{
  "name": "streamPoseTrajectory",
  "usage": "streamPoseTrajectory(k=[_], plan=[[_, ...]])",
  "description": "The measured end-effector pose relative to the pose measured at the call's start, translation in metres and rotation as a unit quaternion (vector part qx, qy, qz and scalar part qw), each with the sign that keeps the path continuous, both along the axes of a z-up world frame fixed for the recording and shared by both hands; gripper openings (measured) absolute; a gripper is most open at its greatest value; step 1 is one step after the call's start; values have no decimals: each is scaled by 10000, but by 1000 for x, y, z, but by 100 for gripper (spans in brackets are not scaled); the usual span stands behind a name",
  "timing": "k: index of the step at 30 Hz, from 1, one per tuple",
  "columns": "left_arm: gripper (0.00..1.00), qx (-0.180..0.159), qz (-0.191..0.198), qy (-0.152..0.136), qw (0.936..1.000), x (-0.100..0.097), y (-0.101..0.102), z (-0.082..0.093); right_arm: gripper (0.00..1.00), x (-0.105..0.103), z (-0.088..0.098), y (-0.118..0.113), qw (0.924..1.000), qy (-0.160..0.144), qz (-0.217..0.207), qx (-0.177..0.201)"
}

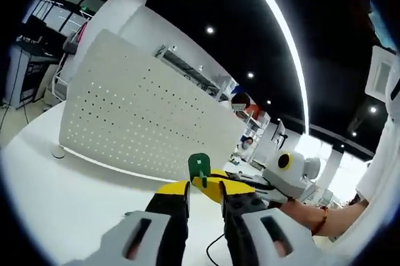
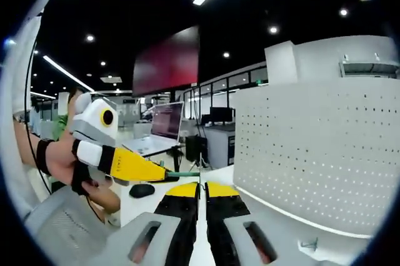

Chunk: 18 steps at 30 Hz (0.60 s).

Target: Insert the hook assembly into the mounting plate slot until the hook locks in place.

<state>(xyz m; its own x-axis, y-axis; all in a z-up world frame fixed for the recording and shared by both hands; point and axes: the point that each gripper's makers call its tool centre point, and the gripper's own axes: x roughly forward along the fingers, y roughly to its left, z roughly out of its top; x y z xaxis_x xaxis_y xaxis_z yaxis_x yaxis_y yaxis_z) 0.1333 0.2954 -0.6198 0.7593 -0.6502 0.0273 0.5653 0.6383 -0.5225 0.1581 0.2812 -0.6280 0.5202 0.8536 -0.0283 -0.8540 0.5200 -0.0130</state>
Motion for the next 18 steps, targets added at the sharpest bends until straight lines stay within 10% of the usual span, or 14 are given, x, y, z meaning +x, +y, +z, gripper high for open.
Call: streamPoseTrajectory(k=[18], plan=[[5,-317,64,151,9994,5,1,1,2,-4,5,1,9998,-21,-77,159]])
